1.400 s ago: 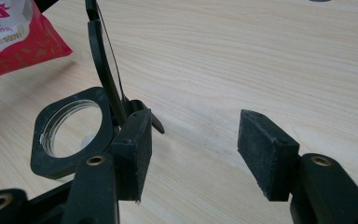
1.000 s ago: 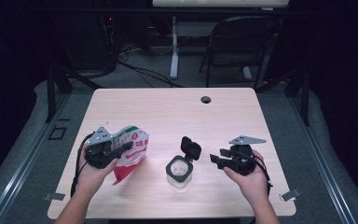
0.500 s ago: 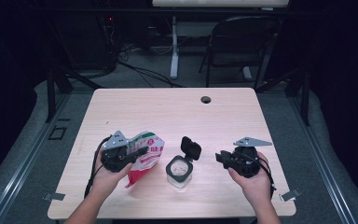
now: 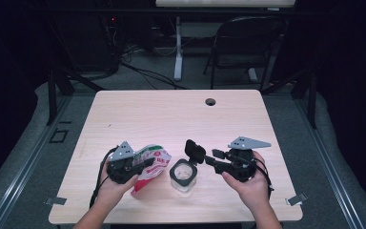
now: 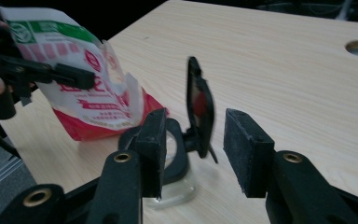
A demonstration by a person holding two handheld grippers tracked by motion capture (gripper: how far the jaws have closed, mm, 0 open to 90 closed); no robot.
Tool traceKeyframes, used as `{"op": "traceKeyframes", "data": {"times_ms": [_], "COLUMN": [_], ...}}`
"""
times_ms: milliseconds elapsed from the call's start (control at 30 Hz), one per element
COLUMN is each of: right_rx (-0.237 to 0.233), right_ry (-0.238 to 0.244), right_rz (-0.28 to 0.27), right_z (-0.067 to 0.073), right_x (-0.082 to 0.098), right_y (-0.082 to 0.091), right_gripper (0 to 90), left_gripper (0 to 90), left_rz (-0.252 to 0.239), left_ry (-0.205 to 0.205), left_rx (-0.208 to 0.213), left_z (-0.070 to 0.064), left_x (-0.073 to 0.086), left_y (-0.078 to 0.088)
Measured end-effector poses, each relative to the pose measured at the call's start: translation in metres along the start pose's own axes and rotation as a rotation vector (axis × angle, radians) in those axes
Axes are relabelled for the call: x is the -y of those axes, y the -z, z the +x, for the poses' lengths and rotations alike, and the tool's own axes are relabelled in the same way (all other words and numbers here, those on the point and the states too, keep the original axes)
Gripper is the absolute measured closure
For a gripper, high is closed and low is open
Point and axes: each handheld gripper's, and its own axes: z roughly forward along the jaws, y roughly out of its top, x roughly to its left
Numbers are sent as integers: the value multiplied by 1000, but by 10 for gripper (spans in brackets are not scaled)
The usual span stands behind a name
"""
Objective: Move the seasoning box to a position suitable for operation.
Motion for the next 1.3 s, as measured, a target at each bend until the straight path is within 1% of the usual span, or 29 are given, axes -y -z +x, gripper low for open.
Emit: {"op": "traceKeyframes", "data": {"times_ms": [100, 167, 233, 333, 400, 500, 567, 633, 700, 767, 833, 867, 933, 967, 1000, 1033, 1067, 1133, 1167, 1300], "right_rx": [-30, -66, -90, -107, -138, -160, -172, -166, -173, -162, -159, -156, -146, -145, -142, -140, -135, -144, -148, -158], "right_ry": [20, 36, 54, 100, 104, 115, 124, 121, 118, 122, 123, 114, 110, 101, 91, 91, 87, 81, 74, 78], "right_rz": [3, 23, 43, 90, 108, 124, 137, 156, 168, 173, 169, 159, 157, 151, 149, 152, 153, 163, 161, 174], "right_z": [8, 16, 23, 33, 39, 46, 49, 51, 52, 53, 54, 54, 53, 52, 51, 50, 49, 48, 48, 49], "right_x": [-4, -5, -5, -4, -3, -2, 1, 4, 7, 8, 9, 9, 9, 9, 9, 9, 9, 9, 9, 9], "right_y": [-6, -13, -22, -35, -43, -50, -58, -66, -72, -76, -79, -81, -83, -84, -85, -86, -88, -91, -92, -98], "right_gripper": [615, 619, 620, 633, 645, 651, 674, 698, 719, 733, 746, 753, 753, 753, 753, 752, 748, 749, 755, 838], "left_gripper": [900, 900, 899, 898, 897, 893, 887, 884, 872, 851, 836, 823, 812, 805, 796, 796, 794, 779, 771, 734], "left_rz": [3, 9, 7, 3, -2, -4, -8, -12, -10, -19, -21, -30, -31, -27, -35, -33, -33, -37, -34, -35], "left_ry": [-1, -1, -6, -13, -7, 6, 5, 5, 6, 10, 10, 10, 14, 8, 9, 5, 11, 16, 7, 2], "left_rx": [-2, 0, 4, 4, 2, 8, 6, 2, 4, -1, -1, 0, 4, 0, 1, 0, -5, -1, -4, -8], "left_z": [-4, -7, -9, -13, -13, -13, -13, -13, -13, -13, -13, -13, -13, -14, -14, -14, -15, -16, -16, -16], "left_x": [4, 7, 8, 10, 11, 12, 13, 13, 13, 14, 14, 15, 16, 16, 16, 17, 17, 18, 19, 22], "left_y": [-2, -3, -4, -5, -5, -4, -4, -3, -3, -2, -1, -1, 0, 1, 1, 2, 3, 3, 4, 6]}}
